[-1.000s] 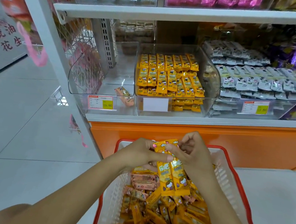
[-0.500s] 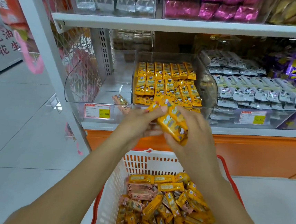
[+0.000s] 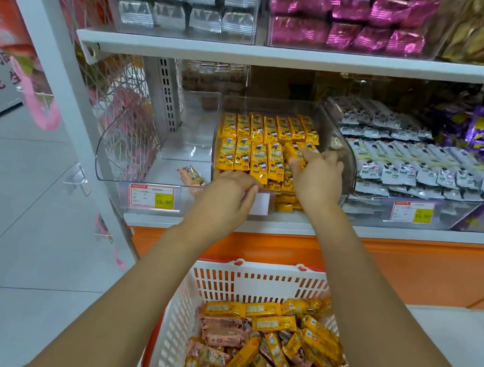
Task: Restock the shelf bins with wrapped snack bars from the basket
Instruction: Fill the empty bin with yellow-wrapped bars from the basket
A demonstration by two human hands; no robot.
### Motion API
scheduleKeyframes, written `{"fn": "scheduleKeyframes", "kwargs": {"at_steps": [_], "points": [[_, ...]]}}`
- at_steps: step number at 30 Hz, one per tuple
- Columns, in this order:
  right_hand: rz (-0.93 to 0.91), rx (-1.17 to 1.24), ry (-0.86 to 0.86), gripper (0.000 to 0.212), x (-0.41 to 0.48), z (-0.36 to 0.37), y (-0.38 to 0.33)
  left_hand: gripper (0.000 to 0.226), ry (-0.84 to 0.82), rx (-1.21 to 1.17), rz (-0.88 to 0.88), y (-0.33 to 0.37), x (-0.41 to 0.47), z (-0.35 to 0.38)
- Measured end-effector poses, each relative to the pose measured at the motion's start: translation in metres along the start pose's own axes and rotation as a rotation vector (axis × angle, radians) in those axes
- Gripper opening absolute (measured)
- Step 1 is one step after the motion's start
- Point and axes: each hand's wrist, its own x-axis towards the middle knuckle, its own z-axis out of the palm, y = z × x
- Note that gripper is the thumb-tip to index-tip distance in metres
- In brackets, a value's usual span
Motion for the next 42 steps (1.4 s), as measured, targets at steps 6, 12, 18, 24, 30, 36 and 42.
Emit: {"fn": "scheduleKeyframes", "kwargs": {"at_steps": [6, 12, 18, 24, 30, 36, 42], "points": [[-0.100, -0.008, -0.068, 0.050, -0.008, 0.009, -0.006, 0.030, -0.057, -0.036, -0.011, -0.010, 0.007, 0.011], [-0.149, 0.006, -0.106, 0.049, -0.009, 0.009, 0.003, 0.027, -0.030, -0.052, -0.029, -0.009, 0.013, 0.015], [-0.404, 0.318, 0.233, 0.024, -0.042, -0.008, 0.017, 0.025, 0.115, -0.071, 0.052, -0.005, 0.002, 0.014], [-0.383, 0.097, -0.139, 0.044, -0.102, 0.029, 0.060, 0.033, 0.002, -0.012, 0.137, 0.014, -0.041, 0.014], [-0.143, -0.137, -0.811, 0.024, -0.154, 0.117, 0.125, 0.031, -0.688, 0.289, -0.081, -0.025, -0.108, 0.038], [-0.110, -0.158, -1.043, 0.073, -0.215, 0.184, 0.160, 0.057, -0.881, 0.449, -0.300, -0.068, -0.167, 0.036], [-0.209, -0.315, -1.034, 0.087, -0.246, 0.216, 0.161, 0.052, -0.898, 0.335, -0.361, -0.089, -0.185, 0.035]]}}
